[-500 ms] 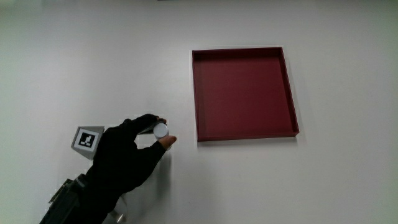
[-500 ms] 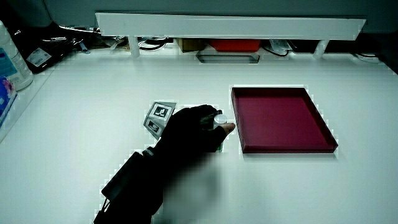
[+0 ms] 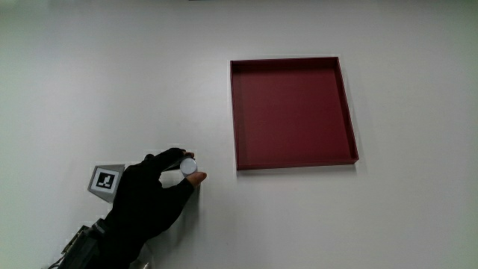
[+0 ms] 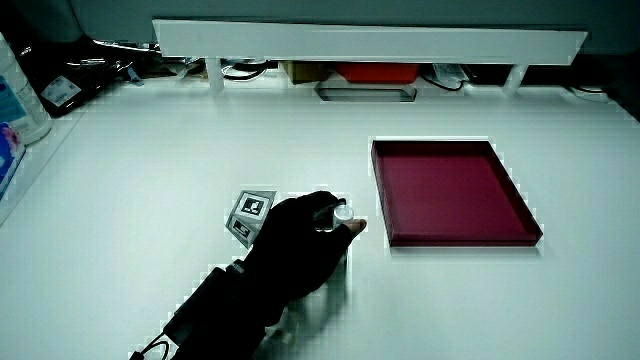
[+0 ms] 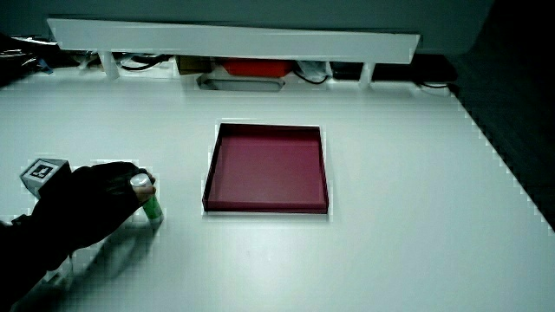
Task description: Place glue stick
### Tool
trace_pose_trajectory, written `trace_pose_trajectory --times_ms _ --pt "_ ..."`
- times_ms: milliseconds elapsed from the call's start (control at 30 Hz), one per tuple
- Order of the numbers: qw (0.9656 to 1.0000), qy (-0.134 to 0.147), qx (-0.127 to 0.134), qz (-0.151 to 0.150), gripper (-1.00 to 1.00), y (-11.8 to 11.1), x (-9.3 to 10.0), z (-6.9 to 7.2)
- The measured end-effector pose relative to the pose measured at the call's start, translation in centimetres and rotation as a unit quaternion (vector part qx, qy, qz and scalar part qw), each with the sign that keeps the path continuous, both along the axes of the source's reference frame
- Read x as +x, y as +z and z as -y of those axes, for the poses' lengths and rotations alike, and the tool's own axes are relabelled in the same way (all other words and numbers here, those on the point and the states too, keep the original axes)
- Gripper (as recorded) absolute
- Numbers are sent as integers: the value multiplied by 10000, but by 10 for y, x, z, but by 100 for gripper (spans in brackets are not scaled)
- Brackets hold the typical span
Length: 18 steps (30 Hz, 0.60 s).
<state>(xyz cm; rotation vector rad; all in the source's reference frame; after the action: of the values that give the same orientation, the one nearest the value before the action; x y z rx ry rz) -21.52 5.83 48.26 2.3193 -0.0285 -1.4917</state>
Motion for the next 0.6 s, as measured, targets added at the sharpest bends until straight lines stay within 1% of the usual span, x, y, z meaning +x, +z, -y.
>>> trace_pose_trajectory --times_ms 67,133,167,200,233,267,300,333,367,433,500,533,567,600 --pt "9999 16 20 -132 0 0 2 0" --pt "9999 36 -97 -33 0 1 1 0" --pt "9999 17 -56 -162 0 1 1 0" --pt "9998 50 20 -188 0 3 0 0" --pt "9997 32 -29 -242 0 3 1 0" --pt "9998 41 -87 -178 0 4 0 0" --pt "9998 36 -66 -205 0 2 2 1" --pt "9999 47 -84 -132 0 3 1 0" --pt "9996 46 -100 -268 -4 2 2 1" --pt "9998 49 -57 -182 -13 4 0 1" --pt "9996 45 -50 -265 -22 3 1 1" --pt "9997 51 -66 -247 -26 4 0 1" --pt "9994 54 -50 -333 -30 4 1 2" --pt "9991 0 -131 -394 -35 0 2 2"
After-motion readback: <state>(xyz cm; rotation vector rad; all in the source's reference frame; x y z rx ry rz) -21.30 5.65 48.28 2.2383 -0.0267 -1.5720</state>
